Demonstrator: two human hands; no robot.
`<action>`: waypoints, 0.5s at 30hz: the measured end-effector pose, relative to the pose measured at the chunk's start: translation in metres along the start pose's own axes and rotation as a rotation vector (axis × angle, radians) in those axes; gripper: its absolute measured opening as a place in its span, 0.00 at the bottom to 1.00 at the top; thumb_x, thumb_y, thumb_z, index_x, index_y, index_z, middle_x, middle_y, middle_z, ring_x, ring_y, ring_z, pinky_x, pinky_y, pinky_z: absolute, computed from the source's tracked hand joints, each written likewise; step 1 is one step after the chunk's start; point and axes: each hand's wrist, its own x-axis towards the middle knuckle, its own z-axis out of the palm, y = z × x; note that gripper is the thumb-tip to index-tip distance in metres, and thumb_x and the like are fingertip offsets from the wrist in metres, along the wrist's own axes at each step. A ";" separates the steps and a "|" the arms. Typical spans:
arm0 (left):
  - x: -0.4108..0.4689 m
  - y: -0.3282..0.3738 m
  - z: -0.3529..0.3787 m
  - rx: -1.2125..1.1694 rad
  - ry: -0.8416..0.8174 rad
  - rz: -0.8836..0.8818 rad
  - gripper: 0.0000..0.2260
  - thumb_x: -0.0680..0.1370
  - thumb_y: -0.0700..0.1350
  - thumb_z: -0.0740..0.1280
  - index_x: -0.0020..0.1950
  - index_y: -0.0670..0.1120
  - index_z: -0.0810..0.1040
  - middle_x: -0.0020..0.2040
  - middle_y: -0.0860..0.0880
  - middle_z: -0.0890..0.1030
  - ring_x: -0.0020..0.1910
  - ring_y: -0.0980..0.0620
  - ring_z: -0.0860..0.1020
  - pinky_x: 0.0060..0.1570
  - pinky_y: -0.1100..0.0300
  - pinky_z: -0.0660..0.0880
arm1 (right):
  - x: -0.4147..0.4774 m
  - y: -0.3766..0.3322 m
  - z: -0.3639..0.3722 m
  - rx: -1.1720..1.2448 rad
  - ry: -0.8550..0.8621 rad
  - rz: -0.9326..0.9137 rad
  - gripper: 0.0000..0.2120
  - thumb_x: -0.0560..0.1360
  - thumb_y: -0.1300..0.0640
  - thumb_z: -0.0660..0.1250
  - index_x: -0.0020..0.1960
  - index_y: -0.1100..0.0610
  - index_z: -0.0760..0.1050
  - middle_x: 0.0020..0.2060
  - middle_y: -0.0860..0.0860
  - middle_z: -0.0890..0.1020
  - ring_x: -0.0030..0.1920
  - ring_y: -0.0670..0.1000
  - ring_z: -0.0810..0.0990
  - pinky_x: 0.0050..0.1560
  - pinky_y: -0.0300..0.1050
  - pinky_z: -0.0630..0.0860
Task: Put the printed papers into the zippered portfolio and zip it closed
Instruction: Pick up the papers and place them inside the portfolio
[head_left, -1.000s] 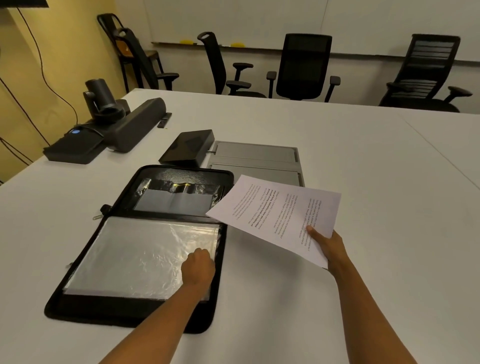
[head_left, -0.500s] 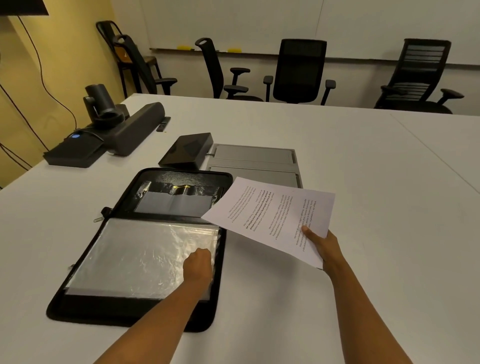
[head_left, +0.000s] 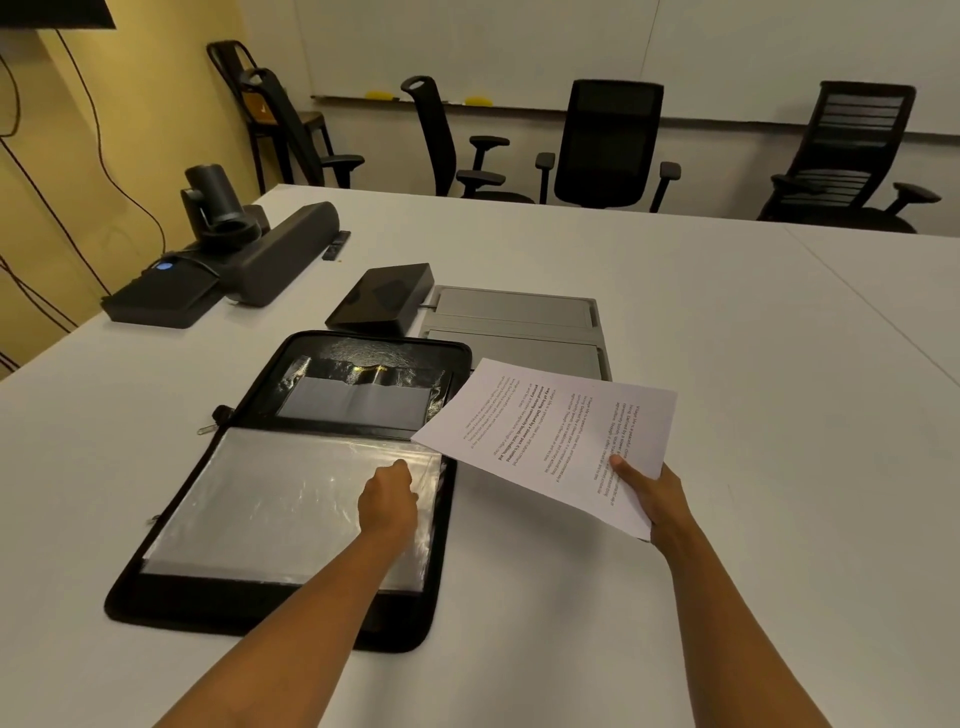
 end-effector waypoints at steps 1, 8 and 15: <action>0.001 0.000 -0.002 0.007 0.004 0.001 0.10 0.77 0.38 0.65 0.58 0.39 0.75 0.54 0.41 0.81 0.50 0.45 0.81 0.50 0.60 0.77 | 0.000 0.000 -0.001 0.004 0.004 0.001 0.18 0.73 0.60 0.68 0.61 0.53 0.69 0.47 0.51 0.82 0.43 0.54 0.83 0.30 0.39 0.80; 0.003 0.000 -0.005 0.039 0.000 0.024 0.07 0.78 0.35 0.63 0.55 0.39 0.76 0.51 0.41 0.81 0.47 0.47 0.81 0.46 0.62 0.77 | -0.001 0.001 -0.005 0.005 0.005 0.005 0.17 0.74 0.61 0.68 0.61 0.54 0.69 0.48 0.53 0.81 0.44 0.55 0.82 0.30 0.39 0.80; 0.001 -0.001 0.001 0.221 -0.117 0.205 0.15 0.78 0.36 0.61 0.65 0.42 0.67 0.59 0.42 0.76 0.55 0.46 0.77 0.54 0.59 0.75 | 0.000 0.000 -0.008 -0.001 0.004 0.000 0.19 0.74 0.61 0.68 0.63 0.55 0.69 0.51 0.54 0.80 0.45 0.55 0.82 0.31 0.38 0.81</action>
